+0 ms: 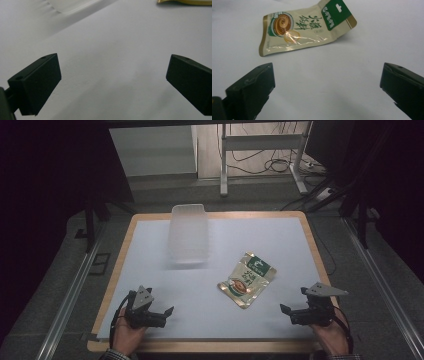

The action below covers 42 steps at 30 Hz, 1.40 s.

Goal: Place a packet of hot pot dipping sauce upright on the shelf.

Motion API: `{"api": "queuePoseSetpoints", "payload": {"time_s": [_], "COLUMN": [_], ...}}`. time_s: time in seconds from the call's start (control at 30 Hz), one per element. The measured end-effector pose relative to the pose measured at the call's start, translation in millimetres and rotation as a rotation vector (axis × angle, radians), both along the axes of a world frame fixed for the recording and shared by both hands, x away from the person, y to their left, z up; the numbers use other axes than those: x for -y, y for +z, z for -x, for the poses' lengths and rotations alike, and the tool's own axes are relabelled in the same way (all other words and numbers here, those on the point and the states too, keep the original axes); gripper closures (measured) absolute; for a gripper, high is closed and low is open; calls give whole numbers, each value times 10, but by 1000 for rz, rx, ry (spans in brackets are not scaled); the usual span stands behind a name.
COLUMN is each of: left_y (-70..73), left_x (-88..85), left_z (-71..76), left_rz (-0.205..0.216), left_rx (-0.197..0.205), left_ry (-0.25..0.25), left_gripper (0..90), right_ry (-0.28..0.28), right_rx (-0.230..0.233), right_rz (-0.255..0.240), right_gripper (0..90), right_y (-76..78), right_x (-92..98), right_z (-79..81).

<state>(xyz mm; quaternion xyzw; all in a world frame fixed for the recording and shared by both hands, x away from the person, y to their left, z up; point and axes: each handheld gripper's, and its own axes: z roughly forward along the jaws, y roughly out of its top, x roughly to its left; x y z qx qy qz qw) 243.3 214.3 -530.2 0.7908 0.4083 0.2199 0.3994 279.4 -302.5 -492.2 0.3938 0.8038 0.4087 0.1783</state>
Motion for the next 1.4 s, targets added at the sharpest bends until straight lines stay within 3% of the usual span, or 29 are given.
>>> {"api": "queuePoseSetpoints", "payload": {"time_s": [0.17, 0.33, 0.57, 0.83, 1.1, 1.4], "left_y": [37, 53, 34, 11, 29, 23], "left_x": [-20, 9, 21, 72, 31, 17], "left_z": [15, 13, -23, -31, -20, -24], "left_rz": [61, 34, 25, -28, 16, 16], "left_rx": [26, 35, 3, 18, 68, 37], "left_ry": [-6, -5, -10, -35, -33, -15], "left_gripper": [1, 0, 0, 0, 0, 0], "right_ry": [15, 19, 3, 4, 11, 22], "right_rx": [-8, -1, -20, -11, -2, -8], "right_rz": [7, 53, 42, 50, 60, 56], "right_gripper": [3, 0, 0, 0, 0, 0], "right_y": [-27, -40, -53, -48, -43, -46], "right_x": [41, 10, 43, 32, 8, -51], "right_z": [-17, -6, -4, 13, 12, -26]}}
